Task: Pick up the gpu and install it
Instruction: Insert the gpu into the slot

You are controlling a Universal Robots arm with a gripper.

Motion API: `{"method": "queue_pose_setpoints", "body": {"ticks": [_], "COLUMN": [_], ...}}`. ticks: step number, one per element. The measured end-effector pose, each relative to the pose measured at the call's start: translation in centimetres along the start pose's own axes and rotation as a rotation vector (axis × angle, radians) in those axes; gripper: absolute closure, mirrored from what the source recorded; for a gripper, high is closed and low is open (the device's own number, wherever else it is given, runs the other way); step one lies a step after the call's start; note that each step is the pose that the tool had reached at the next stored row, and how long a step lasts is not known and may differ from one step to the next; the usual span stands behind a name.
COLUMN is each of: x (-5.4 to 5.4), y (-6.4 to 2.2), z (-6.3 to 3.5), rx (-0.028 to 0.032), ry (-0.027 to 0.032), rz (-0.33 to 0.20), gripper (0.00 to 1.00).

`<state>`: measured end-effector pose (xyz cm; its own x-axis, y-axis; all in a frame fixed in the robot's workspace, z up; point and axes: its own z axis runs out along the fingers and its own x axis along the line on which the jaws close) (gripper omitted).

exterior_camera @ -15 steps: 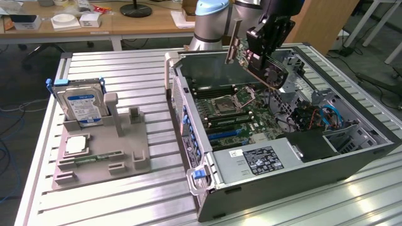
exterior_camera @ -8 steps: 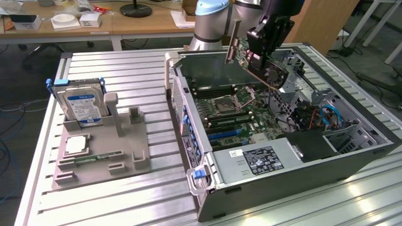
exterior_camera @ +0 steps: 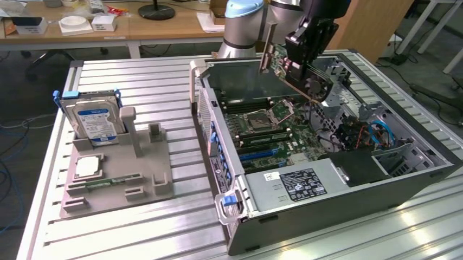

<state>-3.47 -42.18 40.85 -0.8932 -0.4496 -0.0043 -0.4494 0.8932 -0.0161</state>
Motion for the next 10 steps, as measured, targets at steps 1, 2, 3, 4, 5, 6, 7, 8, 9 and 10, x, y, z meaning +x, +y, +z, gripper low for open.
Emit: {"method": "queue_pose_setpoints", "body": {"ticks": [1, 2, 3, 4, 5, 6, 7, 8, 9, 10], "x": [0.0, 0.0, 0.0, 0.0, 0.0, 0.01, 0.01, 0.01, 0.01, 0.01], "y": [0.0, 0.0, -0.01, -0.01, -0.01, -0.02, -0.02, -0.02, -0.02, -0.03], "z": [0.0, 0.0, 0.0, 0.0, 0.0, 0.0, 0.0, 0.0, 0.0, 0.0], "rx": [0.0001, 0.0, 0.0, 0.0, 0.0, 0.0, -0.0001, -0.0001, -0.0001, -0.0001], "ry": [-0.0001, -0.0002, -0.0002, -0.0003, -0.0003, -0.0004, -0.0004, -0.0005, -0.0006, -0.0007], "rz": [-0.004, -0.008, -0.012, -0.016, -0.02, -0.023, -0.027, -0.031, -0.036, -0.04], "gripper": [0.73, 0.73, 0.73, 0.73, 0.73, 0.73, 0.73, 0.73, 0.73, 0.73]}}
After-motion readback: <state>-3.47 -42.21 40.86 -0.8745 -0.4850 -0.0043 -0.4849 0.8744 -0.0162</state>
